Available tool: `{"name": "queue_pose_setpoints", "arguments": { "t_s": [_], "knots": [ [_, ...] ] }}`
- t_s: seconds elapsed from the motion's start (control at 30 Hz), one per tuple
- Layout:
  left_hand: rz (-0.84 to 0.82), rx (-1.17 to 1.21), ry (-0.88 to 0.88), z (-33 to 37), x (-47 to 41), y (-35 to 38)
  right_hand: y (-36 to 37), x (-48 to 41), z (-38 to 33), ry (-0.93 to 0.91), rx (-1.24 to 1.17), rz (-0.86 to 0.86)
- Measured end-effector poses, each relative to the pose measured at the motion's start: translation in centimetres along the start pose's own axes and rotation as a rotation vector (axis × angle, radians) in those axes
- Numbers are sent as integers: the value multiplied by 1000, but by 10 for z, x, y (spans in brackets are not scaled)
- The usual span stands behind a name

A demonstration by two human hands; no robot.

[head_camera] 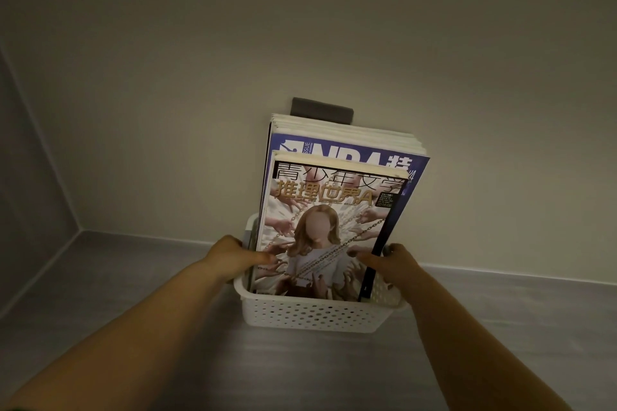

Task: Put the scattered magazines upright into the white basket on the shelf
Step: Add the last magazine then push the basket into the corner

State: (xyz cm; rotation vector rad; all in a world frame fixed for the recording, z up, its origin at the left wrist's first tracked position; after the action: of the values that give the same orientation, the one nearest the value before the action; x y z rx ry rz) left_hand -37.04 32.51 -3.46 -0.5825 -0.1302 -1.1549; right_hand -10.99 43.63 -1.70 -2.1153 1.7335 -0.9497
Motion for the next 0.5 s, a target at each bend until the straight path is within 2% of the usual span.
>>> {"name": "queue_pose_setpoints", "arguments": {
  "t_s": [0.23, 0.33, 0.5],
  "knots": [
    [114, -154, 56, -4, -10, -10, 1, -9, 6, -63, 82, 126],
    [150, -138, 58, -8, 0, -11, 0, -7, 5, -91, 137, 159],
    [213, -41, 42, -33, 42, -18, 11, 11, -1, -170, 233, 115]
  ]
}}
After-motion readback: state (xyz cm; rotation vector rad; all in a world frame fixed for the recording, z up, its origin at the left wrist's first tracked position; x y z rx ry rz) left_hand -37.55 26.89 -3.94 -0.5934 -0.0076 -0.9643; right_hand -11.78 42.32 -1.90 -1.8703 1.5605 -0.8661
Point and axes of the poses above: each hand's wrist, its own x-axis away from the middle knuckle, its own y-axis out of the palm, z = x × y, the point moved 10 cm from there along -x, towards the middle knuckle, and after that the axes turned 1 degree about x, right-handed, at the moved point
